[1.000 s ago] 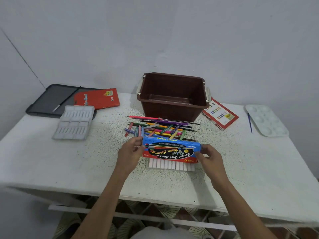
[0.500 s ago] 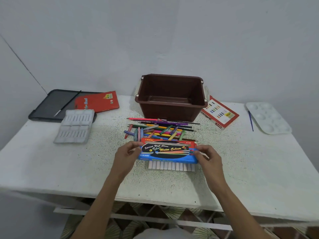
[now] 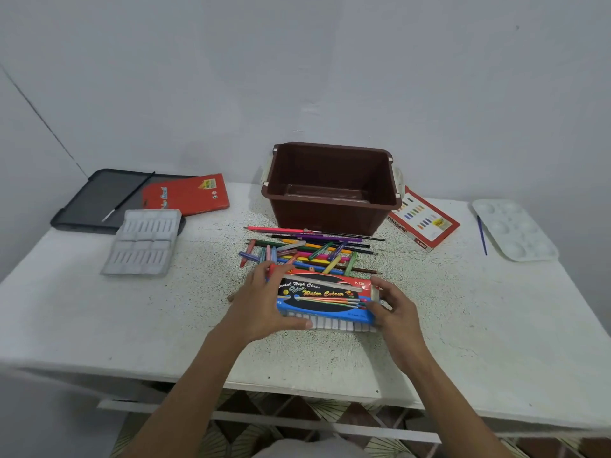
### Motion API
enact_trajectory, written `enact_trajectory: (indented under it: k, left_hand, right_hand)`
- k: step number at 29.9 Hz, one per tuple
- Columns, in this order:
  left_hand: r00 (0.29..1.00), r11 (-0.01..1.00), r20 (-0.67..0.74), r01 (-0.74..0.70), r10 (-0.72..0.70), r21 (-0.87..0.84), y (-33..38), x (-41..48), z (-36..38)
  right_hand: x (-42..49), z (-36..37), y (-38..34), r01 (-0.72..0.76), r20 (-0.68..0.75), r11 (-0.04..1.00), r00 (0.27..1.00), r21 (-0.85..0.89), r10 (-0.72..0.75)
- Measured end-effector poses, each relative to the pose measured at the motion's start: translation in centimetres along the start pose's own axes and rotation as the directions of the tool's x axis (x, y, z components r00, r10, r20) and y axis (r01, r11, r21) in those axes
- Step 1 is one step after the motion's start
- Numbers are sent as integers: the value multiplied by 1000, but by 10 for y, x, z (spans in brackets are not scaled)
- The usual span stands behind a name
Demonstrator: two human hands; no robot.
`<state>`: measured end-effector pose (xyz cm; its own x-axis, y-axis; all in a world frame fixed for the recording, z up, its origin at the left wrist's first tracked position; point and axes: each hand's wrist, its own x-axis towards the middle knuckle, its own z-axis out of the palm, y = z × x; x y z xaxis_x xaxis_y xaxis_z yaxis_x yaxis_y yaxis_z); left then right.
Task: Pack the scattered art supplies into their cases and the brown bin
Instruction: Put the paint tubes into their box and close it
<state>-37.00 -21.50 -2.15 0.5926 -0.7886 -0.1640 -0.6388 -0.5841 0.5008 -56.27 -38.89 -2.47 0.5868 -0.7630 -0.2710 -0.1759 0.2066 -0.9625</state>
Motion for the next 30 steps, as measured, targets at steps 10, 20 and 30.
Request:
enact_trajectory:
  k: [10, 20, 30]
  left_hand:
    - [971, 928, 85, -240, 225, 284, 21, 14, -5]
    - [965, 962, 5, -261, 262, 80, 3, 14, -8]
    - [976, 973, -17, -215, 217, 87, -28, 14, -16]
  right_hand:
    - [-5, 8, -9, -58, 134, 966, 991, 250, 25]
    - [6, 5, 5, 327, 109, 879, 945, -347, -309]
    - [20, 6, 7, 613, 483, 373, 785, -697, -387]
